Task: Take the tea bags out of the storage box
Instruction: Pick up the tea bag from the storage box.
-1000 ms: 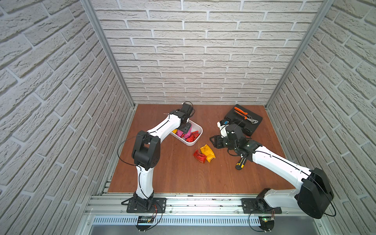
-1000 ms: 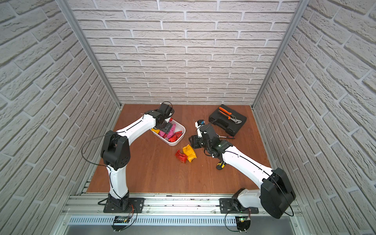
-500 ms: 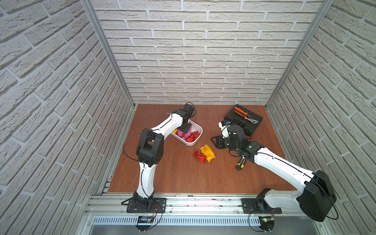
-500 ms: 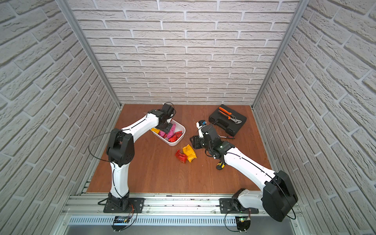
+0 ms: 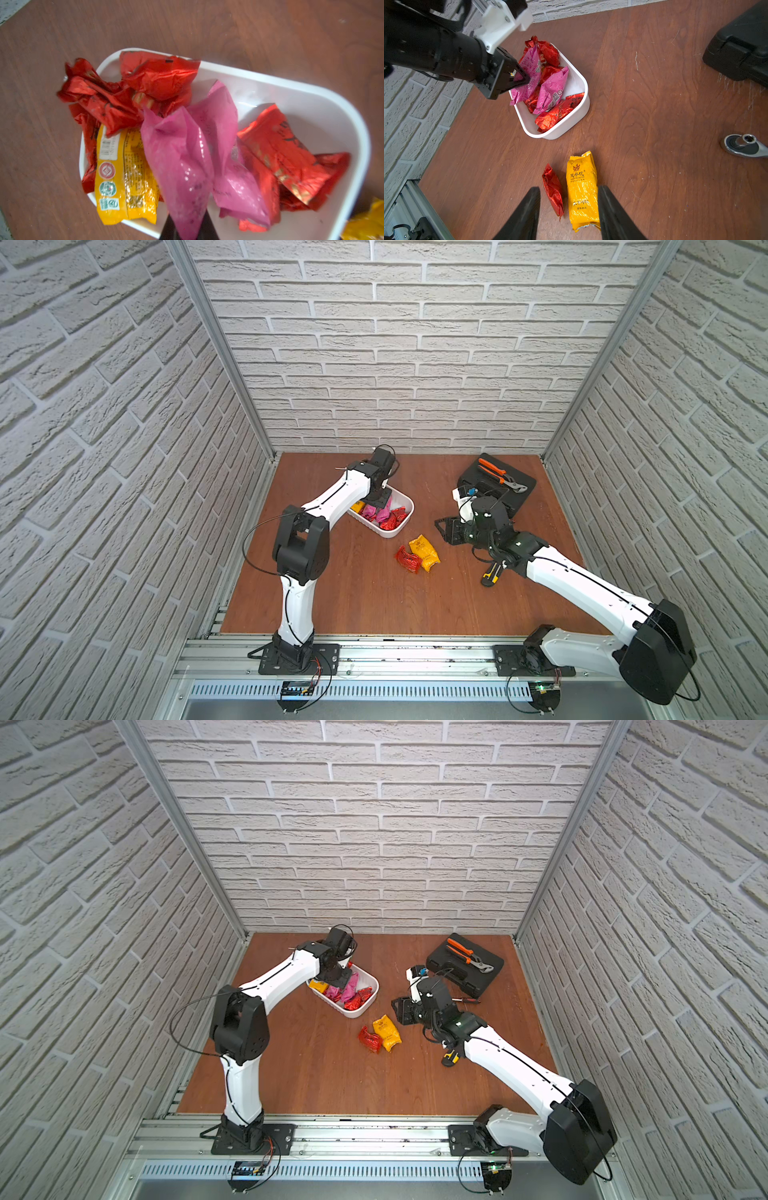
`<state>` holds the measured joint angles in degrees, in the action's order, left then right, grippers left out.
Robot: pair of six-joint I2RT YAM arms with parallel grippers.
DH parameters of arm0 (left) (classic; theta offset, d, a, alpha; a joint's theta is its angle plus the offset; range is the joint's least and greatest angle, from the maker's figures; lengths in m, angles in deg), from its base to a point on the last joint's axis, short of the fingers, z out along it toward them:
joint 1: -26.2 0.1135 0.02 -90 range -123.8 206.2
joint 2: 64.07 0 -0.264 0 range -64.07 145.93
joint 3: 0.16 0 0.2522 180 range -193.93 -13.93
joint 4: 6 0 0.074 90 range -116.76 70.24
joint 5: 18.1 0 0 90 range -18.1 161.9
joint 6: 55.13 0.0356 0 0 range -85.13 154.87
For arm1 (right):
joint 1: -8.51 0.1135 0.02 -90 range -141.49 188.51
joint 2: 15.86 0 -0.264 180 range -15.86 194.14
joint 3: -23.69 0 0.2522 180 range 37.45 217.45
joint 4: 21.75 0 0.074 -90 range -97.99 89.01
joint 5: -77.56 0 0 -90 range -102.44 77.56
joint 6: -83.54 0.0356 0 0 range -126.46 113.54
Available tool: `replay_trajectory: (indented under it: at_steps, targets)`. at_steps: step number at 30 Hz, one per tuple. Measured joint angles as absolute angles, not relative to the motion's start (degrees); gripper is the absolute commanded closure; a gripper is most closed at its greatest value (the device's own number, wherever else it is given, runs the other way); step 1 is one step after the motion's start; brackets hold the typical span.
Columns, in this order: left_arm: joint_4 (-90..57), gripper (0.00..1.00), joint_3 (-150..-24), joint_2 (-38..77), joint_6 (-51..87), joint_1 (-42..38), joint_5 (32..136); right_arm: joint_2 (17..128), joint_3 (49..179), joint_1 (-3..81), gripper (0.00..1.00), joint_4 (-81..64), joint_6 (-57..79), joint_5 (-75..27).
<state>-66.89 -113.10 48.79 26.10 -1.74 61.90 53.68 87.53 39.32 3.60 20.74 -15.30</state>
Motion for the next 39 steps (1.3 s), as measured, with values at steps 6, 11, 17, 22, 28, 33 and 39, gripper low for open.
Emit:
replay_trajectory:
  at_steps: [6, 11, 17, 22, 28, 33, 39]
  targets:
    - [-57.21, 1.0, -102.33, 33.65, 17.77, -0.93, 72.98, 53.59, 87.58, 39.13, 0.42, 4.37, 22.3, -15.21]
    - [-38.59, 1.0, -88.32, 24.71, 6.49, 2.59, 88.28, 53.92, 88.62, 38.54, 0.41, 4.17, 23.8, -17.07]
    - [-24.97, 1.0, -82.5, 24.4, 0.5, 4.07, 104.11, 58.05, 95.66, 36.66, 0.39, 4.06, 23.8, -28.1]
    - [-15.97, 1.0, -79.42, 24.34, -3.06, 3.96, 114.45, 62.2, 103.03, 34.49, 0.4, 4.63, 23.17, -38.83]
    - [-11.42, 1.0, -76.36, 23.29, -5.33, 3.96, 120.22, 62.93, 105.63, 32.61, 0.41, 5.13, 22.91, -42.97]
    - [-9.63, 1.0, -76.18, 22.52, -5.92, 3.94, 123.15, 63.67, 105.85, 31.87, 0.43, 5.2, 23.67, -44.19]
    - [-8.58, 1.0, -76.18, 22.46, -6.25, 3.9, 125.77, 65.74, 106.02, 31.87, 0.49, 4.04, 26.19, -45.68]
